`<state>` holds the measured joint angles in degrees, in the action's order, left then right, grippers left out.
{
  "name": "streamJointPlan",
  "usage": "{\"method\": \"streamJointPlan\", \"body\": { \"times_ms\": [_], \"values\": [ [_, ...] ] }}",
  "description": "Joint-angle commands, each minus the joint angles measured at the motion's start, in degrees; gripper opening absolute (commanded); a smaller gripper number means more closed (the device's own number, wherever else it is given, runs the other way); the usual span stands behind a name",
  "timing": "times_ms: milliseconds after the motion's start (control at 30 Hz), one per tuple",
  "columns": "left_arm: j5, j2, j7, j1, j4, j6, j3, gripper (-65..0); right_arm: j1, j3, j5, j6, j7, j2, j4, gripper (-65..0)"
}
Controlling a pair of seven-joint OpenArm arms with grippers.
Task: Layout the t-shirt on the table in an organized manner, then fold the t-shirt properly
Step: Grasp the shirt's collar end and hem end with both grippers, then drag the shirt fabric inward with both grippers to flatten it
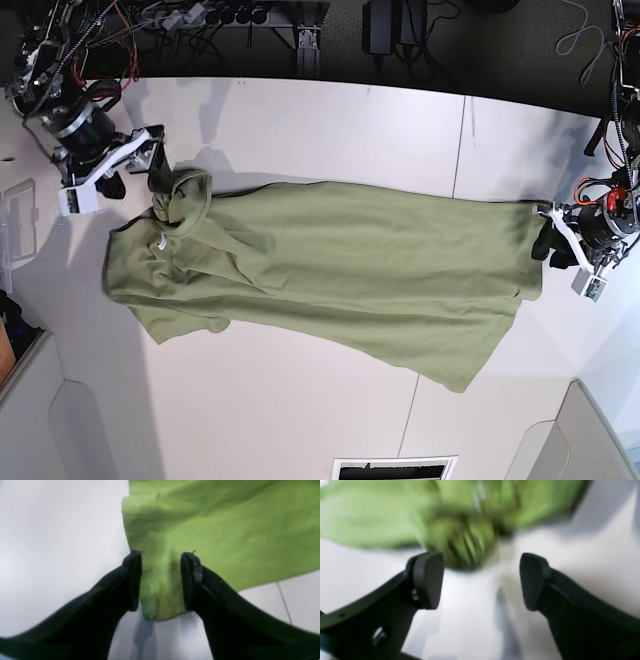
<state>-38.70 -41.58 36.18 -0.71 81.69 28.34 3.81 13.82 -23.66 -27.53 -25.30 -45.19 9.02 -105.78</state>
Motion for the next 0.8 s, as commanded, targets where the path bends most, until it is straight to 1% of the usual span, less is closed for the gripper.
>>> {"method": "streamJointPlan", "body": {
  "times_ms": [0,100,167,233,300,333,433,533,600,667,767],
  "values": [
    [-1.49,-1.22,-1.22,0.83,0.74,0.00,0.61,-36.4,-0.22,-0.26,-0.24,-0.02,2.38,0.48,0.59,-19.6],
    [-3.17,-0.81,-1.20,0.85,0.74,0.04,0.61,-36.4,-0.35,-0.26,1.51,-0.63,7.32,0.50,5.27,-19.7],
    [-4.90,-0.20,-1.20,0.85,0.94,1.51,0.61,-36.4,-1.36,-0.24,2.91,-0.63,9.90,0.52,7.67,-19.7],
    [-5.29,0.72,-1.16,0.85,1.27,2.80,0.61,-36.4,-3.30,-0.20,3.34,-1.27,10.27,0.50,9.97,-19.7],
    [-5.22,2.12,-1.20,0.90,1.55,2.80,0.59,-36.4,-5.81,0.17,3.13,-4.96,10.27,0.57,12.37,-19.7],
    [-5.22,2.91,-1.20,0.94,1.62,2.78,0.59,-36.4,-7.13,0.76,3.13,-5.79,10.27,0.72,13.55,-19.7],
    [-4.96,5.70,-1.18,1.75,1.62,2.62,0.59,-36.5,-11.15,3.76,4.33,-6.08,10.29,1.44,17.05,-19.7],
    [-4.50,8.15,-1.20,3.26,1.62,2.29,-0.11,-36.5,-14.67,8.28,5.62,-6.12,10.27,2.19,20.61,-19.7],
    [-2.75,9.38,-1.20,4.76,1.60,2.16,-2.23,-36.5,-16.20,11.96,5.62,-6.91,10.25,2.69,22.27,-19.7],
    [-0.66,10.05,-1.73,6.47,1.60,0.20,-6.10,-36.5,-16.68,15.45,5.62,-6.88,10.23,2.71,22.49,-19.7],
    [5.60,11.69,-3.63,9.44,1.49,-2.54,-13.31,-36.5,-16.65,19.91,3.72,-6.91,9.22,2.67,22.40,-19.7]
  ]
}}
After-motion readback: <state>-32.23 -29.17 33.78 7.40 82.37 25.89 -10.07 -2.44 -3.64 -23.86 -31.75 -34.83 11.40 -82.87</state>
